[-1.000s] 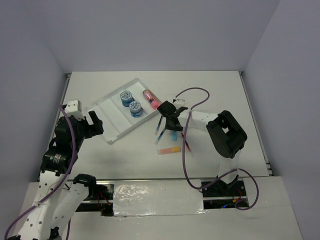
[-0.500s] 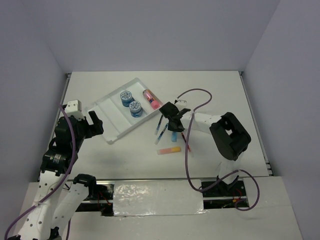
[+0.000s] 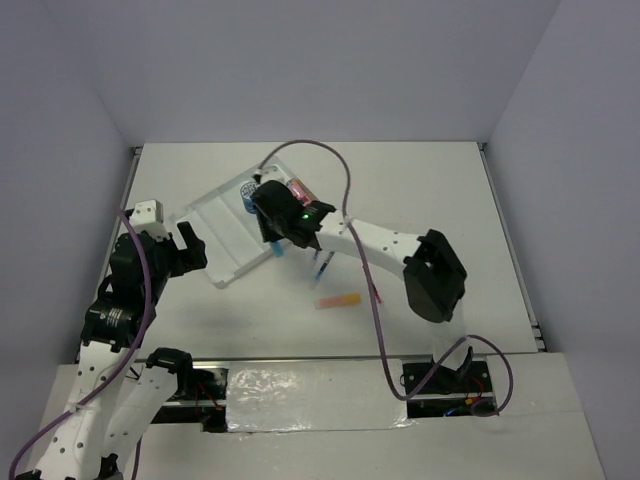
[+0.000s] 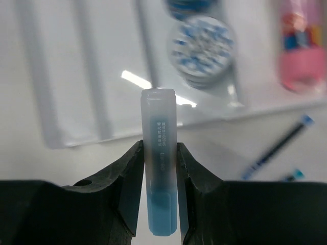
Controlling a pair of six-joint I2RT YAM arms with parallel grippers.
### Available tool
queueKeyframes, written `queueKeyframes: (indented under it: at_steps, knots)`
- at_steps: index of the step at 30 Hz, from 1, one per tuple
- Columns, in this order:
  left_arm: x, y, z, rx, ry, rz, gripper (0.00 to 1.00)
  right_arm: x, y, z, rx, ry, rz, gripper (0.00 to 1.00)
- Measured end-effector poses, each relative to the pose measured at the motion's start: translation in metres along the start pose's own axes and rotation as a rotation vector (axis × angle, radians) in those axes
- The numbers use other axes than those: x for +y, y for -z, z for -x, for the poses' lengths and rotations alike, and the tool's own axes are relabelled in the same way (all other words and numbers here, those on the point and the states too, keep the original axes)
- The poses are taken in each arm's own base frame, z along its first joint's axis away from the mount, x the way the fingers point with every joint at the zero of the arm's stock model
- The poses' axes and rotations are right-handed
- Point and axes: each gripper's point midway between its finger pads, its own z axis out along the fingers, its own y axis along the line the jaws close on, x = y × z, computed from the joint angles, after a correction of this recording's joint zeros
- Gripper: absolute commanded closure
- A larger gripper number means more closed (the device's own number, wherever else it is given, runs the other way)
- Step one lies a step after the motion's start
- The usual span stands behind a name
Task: Sort the stationery into containers
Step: Place the stationery in the storage box, then pick up the stationery from the center of the board.
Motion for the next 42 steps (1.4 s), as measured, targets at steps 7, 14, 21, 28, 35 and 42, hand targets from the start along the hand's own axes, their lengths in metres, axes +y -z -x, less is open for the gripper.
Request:
queueKeyframes:
  at_steps: [7, 14, 21, 28, 35, 42]
  knots:
    - [0.001, 0.000, 0.000, -0.001, 0.000, 0.008, 0.01, 0.101, -0.043, 0.039, -0.071, 0.214, 0.272, 0.75]
    - [0.002, -0.002, -0.001, 0.005, -0.002, 0.012, 0.01, 0.116, -0.077, 0.047, -0.095, 0.296, 0.316, 0.52]
    - [0.002, -0.002, -0.001, 0.005, -0.002, 0.012, 0.01, 0.104, -0.090, 0.038, -0.067, 0.295, 0.307, 0.00]
    - [0.002, -0.001, -0.001, 0.004, -0.002, 0.010, 0.01, 0.048, -0.055, 0.011, 0.002, 0.205, 0.160, 0.00]
    - [0.001, 0.000, 0.000, -0.001, -0.001, 0.008, 0.01, -0.041, 0.071, 0.020, -0.058, -0.352, -0.176, 0.00]
    - [0.001, 0.001, 0.001, -0.007, 0.000, 0.007, 0.01, -0.086, 0.071, -0.069, 0.114, -0.744, -0.544, 0.15]
